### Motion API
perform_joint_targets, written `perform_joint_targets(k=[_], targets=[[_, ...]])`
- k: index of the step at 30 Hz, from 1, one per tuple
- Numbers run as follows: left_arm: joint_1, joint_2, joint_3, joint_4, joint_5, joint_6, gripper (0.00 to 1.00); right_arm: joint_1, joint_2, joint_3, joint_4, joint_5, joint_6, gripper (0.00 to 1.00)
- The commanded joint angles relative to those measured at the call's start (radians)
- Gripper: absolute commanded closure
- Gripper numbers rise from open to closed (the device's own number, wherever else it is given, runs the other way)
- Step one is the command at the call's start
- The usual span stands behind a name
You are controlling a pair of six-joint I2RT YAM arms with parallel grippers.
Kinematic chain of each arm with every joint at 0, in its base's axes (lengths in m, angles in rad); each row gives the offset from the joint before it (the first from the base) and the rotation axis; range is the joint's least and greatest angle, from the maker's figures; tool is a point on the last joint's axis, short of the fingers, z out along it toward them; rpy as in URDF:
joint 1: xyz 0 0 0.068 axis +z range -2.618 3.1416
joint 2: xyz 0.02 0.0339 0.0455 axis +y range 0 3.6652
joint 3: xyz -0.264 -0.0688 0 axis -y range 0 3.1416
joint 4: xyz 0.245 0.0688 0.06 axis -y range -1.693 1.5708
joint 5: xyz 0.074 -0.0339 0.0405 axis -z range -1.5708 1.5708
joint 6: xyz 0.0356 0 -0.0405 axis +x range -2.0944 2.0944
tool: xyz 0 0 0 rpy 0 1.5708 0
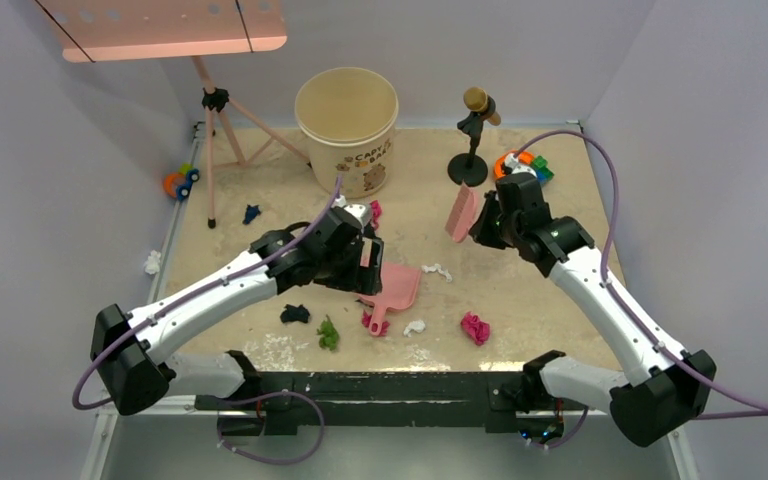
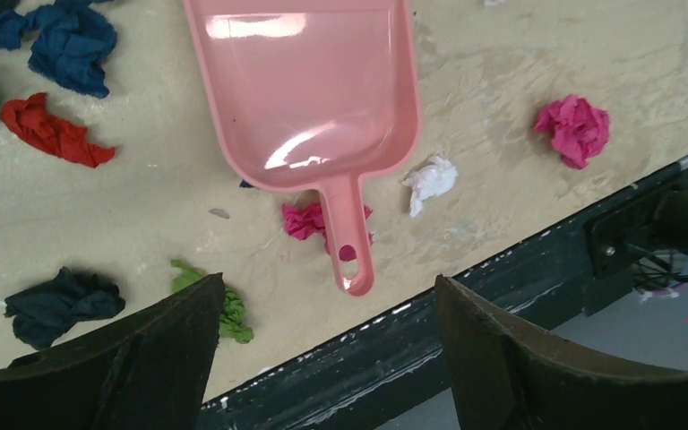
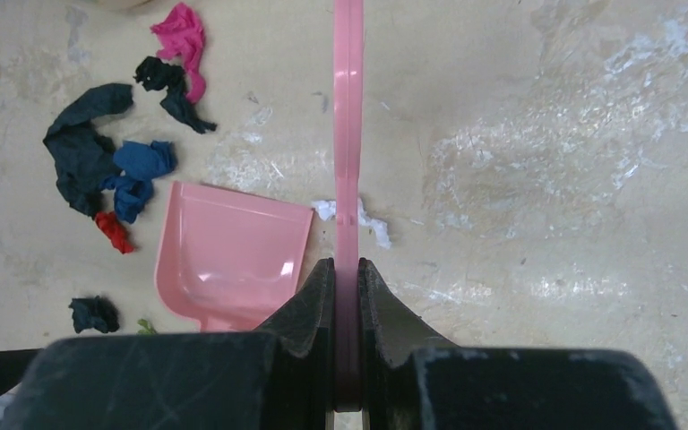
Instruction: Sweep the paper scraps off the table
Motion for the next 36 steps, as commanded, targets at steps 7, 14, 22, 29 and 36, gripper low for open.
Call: perform_joint_targets(k=[7, 14, 22, 29, 36], targets=[[-0.126, 0.084, -0.013, -0.003, -0.135, 0.002, 0.18, 0.001, 0.087, 0.1, -0.073, -0.047, 0.063, 1.0], [-0.214, 0.184, -0.012, 0.031, -0.271, -0.044, 0.19, 0.001, 0.145, 0.138, -0.129, -0.071, 0.034, 1.0], [-0.231, 0.289, 0.014, 0.075, -0.298, -0.042, 0.23, 0.002, 0.083, 0.091, -0.085, -0.088, 0.035, 1.0], [-0.234, 0.349, -0.016, 0.139, -0.271, -0.055, 0.32, 0.001, 0.042, 0.085, -0.085, -0.072, 0.031, 1.0], [-0.234, 0.338, -0.014, 0.153, -0.236, -0.059, 0.6, 0.001, 0.041, 0.078, -0.089, -0.057, 0.032, 1.0]])
